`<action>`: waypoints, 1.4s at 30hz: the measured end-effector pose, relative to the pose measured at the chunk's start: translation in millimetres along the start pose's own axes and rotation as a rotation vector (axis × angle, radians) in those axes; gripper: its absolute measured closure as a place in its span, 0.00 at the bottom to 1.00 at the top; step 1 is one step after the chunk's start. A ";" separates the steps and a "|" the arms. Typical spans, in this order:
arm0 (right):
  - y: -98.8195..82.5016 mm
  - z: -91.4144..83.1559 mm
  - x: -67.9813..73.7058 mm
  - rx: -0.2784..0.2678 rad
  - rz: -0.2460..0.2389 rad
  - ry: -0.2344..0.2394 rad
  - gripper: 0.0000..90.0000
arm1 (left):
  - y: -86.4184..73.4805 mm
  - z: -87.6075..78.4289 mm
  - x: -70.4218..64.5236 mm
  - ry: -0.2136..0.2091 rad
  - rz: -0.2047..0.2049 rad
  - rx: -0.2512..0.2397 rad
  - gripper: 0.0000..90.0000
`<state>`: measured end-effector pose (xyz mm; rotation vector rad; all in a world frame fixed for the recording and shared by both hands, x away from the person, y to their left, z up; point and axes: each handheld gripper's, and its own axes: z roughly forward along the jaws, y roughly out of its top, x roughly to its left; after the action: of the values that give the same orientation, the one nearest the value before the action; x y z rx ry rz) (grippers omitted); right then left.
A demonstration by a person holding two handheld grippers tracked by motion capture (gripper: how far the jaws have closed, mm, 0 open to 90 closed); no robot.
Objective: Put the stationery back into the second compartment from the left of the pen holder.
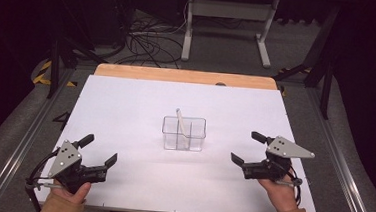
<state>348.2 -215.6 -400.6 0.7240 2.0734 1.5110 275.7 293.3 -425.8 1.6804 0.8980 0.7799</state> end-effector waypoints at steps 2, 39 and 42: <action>-7.4 -2.0 -1.3 -0.005 0.009 -0.002 0.01 | 0.0 0.0 0.0 -0.003 0.000 0.001 0.08; -62.1 -8.0 -7.6 0.045 0.057 0.063 0.02 | -7.5 -0.3 5.4 0.010 0.000 0.011 0.06; -61.2 -8.6 -7.9 0.036 0.052 0.062 0.02 | -8.4 -0.9 5.9 0.015 0.006 0.013 0.06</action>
<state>340.0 -242.4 -456.3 0.7592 2.1474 1.5467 276.3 300.4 -433.3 1.6914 0.9113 0.7931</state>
